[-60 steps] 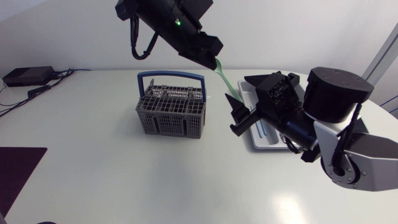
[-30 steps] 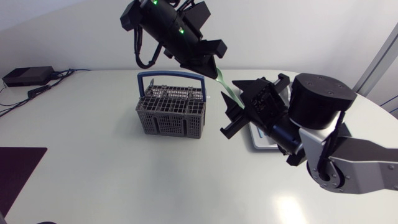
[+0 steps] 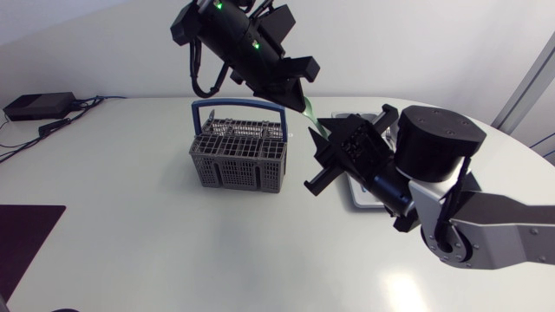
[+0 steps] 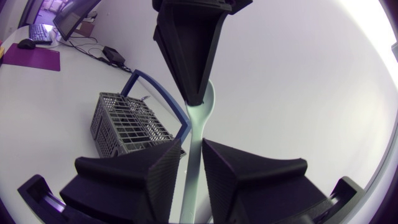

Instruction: Unload the cutlery basket into the drawer organizer.

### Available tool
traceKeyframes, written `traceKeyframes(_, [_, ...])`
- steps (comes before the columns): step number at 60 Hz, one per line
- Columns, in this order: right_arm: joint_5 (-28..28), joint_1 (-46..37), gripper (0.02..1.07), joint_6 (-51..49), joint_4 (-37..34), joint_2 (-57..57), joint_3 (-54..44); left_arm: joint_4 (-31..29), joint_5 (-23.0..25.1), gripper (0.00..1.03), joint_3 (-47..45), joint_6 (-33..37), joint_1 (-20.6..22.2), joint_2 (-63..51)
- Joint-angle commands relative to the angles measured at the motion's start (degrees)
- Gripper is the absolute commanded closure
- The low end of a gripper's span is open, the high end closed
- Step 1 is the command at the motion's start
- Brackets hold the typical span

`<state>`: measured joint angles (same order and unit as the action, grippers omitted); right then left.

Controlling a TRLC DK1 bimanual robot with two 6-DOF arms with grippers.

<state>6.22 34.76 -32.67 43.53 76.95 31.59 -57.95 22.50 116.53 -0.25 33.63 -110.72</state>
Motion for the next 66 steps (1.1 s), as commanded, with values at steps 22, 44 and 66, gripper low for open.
traceKeyframes(22, [1.16,0.92,0.99,-1.26,0.42,1.36,1.36,1.53,0.79,0.95,-2.71,-1.95,0.83,1.20])
traceKeyframes(44, [-2.26,0.39,0.99,-1.17,-0.46,-1.36,-1.45,6.63,0.79,0.22,-1.39,-1.95,1.00,4.90])
traceKeyframes(66, [-11.32,-7.08,0.99,-0.12,-4.33,-6.72,-4.96,8.82,0.61,0.07,-0.95,-0.10,-2.25,7.36])
